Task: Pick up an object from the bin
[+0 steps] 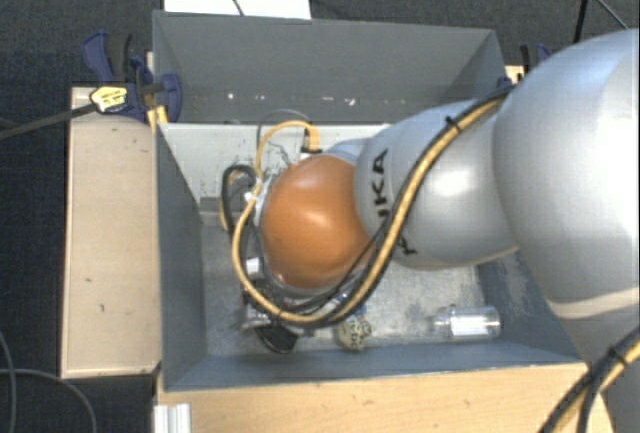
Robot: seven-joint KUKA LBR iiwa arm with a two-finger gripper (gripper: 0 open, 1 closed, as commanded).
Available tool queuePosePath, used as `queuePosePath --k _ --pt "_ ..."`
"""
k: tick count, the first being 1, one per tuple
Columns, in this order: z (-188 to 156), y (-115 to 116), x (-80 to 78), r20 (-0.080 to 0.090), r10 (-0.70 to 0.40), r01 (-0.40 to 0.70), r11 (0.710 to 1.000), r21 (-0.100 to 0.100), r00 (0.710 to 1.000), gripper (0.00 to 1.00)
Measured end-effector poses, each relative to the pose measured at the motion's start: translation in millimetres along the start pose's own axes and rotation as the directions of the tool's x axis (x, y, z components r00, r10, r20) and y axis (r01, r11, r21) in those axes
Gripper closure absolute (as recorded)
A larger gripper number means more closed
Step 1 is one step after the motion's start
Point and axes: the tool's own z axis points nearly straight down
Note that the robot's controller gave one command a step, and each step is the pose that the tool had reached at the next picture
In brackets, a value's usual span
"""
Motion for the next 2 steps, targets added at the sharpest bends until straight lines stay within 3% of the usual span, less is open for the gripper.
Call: queuePosePath --k 1,2 --pt "-98.6 -29.5 31.7 0.007 0.043 -0.044 0.999 0.013 0.999 1.00" --pt "-221.3 -22.6 28.0 0.009 0.040 -0.040 0.999 0.013 0.999 1.00"
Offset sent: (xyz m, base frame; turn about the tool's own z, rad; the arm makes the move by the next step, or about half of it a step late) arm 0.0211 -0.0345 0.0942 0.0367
